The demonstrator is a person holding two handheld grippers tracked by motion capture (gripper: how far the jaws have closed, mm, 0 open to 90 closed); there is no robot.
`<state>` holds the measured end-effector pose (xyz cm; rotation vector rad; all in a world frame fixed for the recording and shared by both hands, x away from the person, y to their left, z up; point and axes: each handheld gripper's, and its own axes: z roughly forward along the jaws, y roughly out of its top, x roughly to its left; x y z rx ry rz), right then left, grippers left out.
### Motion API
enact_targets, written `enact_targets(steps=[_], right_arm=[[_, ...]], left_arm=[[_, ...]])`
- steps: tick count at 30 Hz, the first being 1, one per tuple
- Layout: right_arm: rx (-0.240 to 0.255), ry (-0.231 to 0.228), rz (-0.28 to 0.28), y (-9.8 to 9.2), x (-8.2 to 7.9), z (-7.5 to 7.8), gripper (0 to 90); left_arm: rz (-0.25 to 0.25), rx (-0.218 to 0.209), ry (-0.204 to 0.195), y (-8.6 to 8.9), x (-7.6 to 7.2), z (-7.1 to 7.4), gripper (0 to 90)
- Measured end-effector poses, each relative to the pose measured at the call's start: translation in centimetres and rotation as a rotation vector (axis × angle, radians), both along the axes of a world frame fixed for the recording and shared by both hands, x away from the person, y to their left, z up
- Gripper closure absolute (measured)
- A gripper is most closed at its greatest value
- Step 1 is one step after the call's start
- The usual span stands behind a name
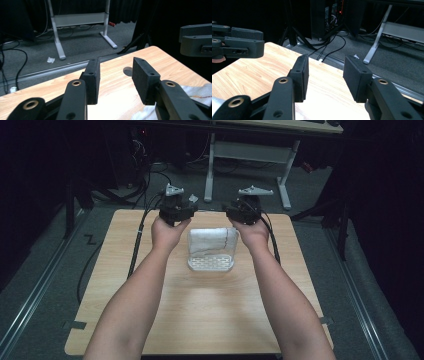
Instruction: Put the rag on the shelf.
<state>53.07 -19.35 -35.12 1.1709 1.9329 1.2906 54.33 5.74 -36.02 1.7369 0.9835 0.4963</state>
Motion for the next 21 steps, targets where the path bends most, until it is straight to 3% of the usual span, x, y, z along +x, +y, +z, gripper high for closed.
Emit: enact_targets(steps=[2,3,4,5,9,12,14,15,16,17,18,20,21], right_arm=[[0.000,-0.004,0.002,0.0,-0.2,-0.1,54.6],[-0.002,-0.014,0.005,-0.1,-0.9,-0.2,52.4],[-0.002,-0.014,0.005,-0.1,-0.9,-0.2,52.4],[-0.011,-0.032,0.010,-0.4,-1.9,-0.3,51.7],[-0.022,-0.069,0.029,-1.6,-5.0,-0.7,50.5],[0.007,-0.078,0.051,-2.7,-7.7,-1.3,49.8],[0.008,-0.083,0.057,-3.3,-9.4,-2.0,49.2],[0.004,-0.078,0.057,-3.6,-10.3,-2.5,48.9],[0.001,-0.078,0.058,-3.8,-11.1,-3.0,48.7],[0.001,-0.078,0.058,-3.8,-11.1,-3.0,48.7],[-0.013,-0.071,0.055,-4.5,-13.1,-4.4,47.8],[-0.020,-0.069,0.051,-5.0,-14.6,-5.8,47.0],[-0.035,-0.069,0.042,-5.3,-15.6,-6.7,47.1]], left_arm=[[-0.007,-0.020,-0.002,0.2,-0.4,-0.1,58.1],[-0.005,-0.036,-0.036,0.6,-1.5,-0.2,57.9],[-0.005,-0.036,-0.036,0.6,-1.5,-0.2,57.6],[-0.012,-0.049,-0.064,1.3,-2.8,-0.3,56.9],[-0.014,-0.037,-0.097,3.0,-6.0,-0.9,55.4],[-0.019,-0.027,-0.122,4.3,-8.7,-2.2,54.7],[-0.027,-0.030,-0.112,4.8,-9.5,-2.8,54.3],[-0.044,-0.004,-0.080,5.5,-11.1,-4.4,53.9],[-0.045,0.017,-0.081,5.8,-12.0,-5.3,53.7],[-0.045,0.017,-0.081,5.8,-12.0,-5.3,53.5],[-0.056,0.033,-0.063,6.5,-13.7,-7.0,53.3],[-0.065,0.064,-0.045,6.9,-15.5,-8.9,52.8],[-0.065,0.064,-0.045,6.9,-15.5,-8.9,52.2]])
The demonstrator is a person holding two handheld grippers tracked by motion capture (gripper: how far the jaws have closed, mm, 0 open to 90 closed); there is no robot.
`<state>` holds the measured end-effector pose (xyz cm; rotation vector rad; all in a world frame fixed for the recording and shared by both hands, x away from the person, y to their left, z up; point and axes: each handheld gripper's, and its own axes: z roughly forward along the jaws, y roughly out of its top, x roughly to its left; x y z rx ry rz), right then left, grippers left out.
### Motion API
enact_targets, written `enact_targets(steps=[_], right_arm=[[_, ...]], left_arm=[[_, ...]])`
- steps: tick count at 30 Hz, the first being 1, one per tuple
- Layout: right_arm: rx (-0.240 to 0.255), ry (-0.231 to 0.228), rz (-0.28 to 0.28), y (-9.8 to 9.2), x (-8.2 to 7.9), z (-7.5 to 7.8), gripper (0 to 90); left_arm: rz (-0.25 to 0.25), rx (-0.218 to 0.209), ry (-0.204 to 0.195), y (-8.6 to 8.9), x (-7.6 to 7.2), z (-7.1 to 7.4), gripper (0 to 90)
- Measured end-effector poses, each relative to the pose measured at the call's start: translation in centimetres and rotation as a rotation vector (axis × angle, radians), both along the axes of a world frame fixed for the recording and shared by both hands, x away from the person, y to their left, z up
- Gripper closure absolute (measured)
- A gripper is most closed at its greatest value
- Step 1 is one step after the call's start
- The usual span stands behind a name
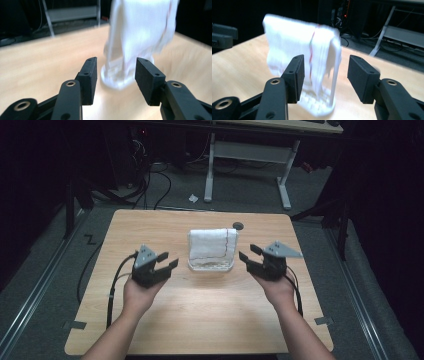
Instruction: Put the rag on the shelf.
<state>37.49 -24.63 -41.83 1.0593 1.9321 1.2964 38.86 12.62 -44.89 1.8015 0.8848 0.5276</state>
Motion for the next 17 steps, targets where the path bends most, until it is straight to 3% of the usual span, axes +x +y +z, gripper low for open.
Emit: enact_targets(steps=[1,2,3,4,6,9,11,13,14,17], right_arm=[[0.000,0.000,0.000,0.0,0.0,0.0,47.1],[-0.025,0.013,-0.017,-0.5,-2.0,-2.1,46.7],[-0.025,0.013,-0.017,-0.5,-2.0,-2.1,46.7],[-0.054,0.032,-0.019,-0.6,-3.6,-4.0,46.2],[-0.075,0.057,-0.024,-0.7,-4.8,-5.6,46.1],[-0.111,0.098,-0.020,-0.7,-6.1,-8.0,45.2],[-0.133,0.138,-0.003,-0.7,-6.4,-9.3,45.4],[-0.133,0.183,0.023,-0.6,-6.1,-10.1,45.1],[-0.140,0.184,0.019,-0.6,-5.9,-10.3,45.1],[-0.121,0.203,0.012,-0.9,-5.5,-10.6,45.0]], left_arm=[[-0.004,0.014,0.011,0.1,-0.8,-0.9,52.2],[-0.020,0.020,0.053,0.3,-2.3,-2.7,51.3],[-0.020,0.020,0.053,0.3,-2.3,-2.7,50.9],[-0.034,0.040,0.089,0.4,-3.6,-4.1,50.5],[-0.046,0.061,0.104,0.3,-4.7,-5.2,50.0],[-0.086,0.124,0.175,0.5,-5.4,-7.1,49.7],[-0.060,0.186,0.200,0.7,-5.3,-7.9,51.8],[-0.060,0.130,0.219,1.1,-4.9,-7.7,50.1],[-0.053,0.102,0.221,1.3,-4.8,-7.6,50.0],[-0.040,0.087,0.219,1.4,-4.7,-7.6,50.0]])
